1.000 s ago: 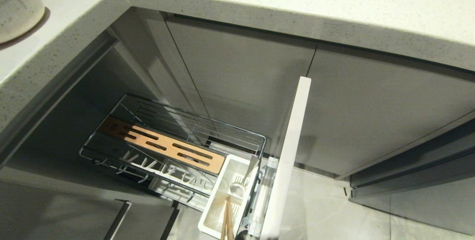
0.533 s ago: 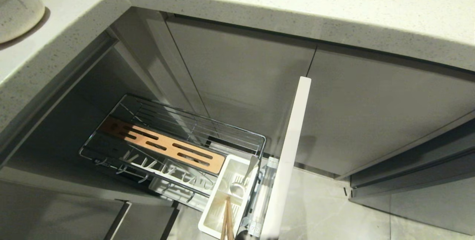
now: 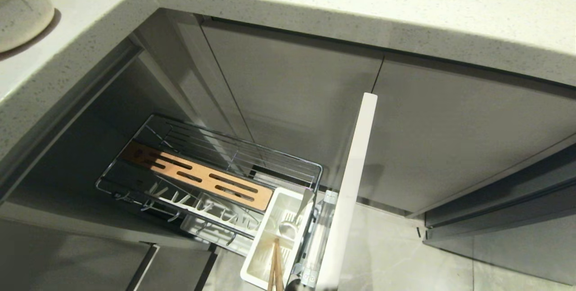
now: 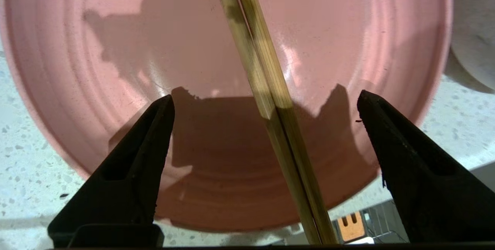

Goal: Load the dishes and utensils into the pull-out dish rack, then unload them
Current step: Pick up the chopsticks and place it in the cupboard

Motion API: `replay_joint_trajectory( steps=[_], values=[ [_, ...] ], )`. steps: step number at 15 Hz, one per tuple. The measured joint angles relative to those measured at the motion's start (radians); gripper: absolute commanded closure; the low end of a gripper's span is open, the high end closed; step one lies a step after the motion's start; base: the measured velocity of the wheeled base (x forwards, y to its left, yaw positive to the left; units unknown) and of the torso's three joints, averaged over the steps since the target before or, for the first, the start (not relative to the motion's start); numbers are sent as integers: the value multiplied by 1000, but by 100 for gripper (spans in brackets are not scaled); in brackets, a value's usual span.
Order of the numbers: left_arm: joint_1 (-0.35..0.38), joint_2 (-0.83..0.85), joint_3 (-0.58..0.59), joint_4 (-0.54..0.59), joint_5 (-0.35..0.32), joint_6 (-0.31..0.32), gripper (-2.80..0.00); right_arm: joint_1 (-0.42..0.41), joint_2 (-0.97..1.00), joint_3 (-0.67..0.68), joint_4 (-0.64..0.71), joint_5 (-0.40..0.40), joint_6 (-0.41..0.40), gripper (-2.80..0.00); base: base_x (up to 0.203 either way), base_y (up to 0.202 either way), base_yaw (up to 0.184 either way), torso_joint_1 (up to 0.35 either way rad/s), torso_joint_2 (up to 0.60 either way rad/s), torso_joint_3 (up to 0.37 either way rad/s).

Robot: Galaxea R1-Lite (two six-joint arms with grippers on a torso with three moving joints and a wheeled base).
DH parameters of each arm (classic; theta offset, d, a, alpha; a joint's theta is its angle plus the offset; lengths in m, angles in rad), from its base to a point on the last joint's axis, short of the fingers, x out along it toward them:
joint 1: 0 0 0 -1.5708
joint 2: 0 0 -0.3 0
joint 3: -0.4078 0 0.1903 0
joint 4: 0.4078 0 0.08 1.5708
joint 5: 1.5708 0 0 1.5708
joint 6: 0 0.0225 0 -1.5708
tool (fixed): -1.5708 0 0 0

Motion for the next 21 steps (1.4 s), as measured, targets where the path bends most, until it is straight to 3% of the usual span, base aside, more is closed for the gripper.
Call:
replay_joint_trajectory(
  steps=[2, 3, 18, 21],
  values=[
    [1, 9, 2, 0, 0, 0, -280, 0, 0, 0, 0, 0, 0, 0, 0, 0, 0, 0, 0, 0],
    [1, 13, 1, 0, 1, 1, 0, 0, 0, 0, 0, 0, 0, 0, 0, 0, 0, 0, 0, 0],
    [12, 27, -4, -1, 2, 1, 0, 0, 0, 0, 0, 0, 0, 0, 0, 0, 0, 0, 0, 0],
    [28, 10, -52, -22, 2, -5, 0, 0, 0, 0, 0, 0, 0, 0, 0, 0, 0, 0, 0, 0]
  ],
)
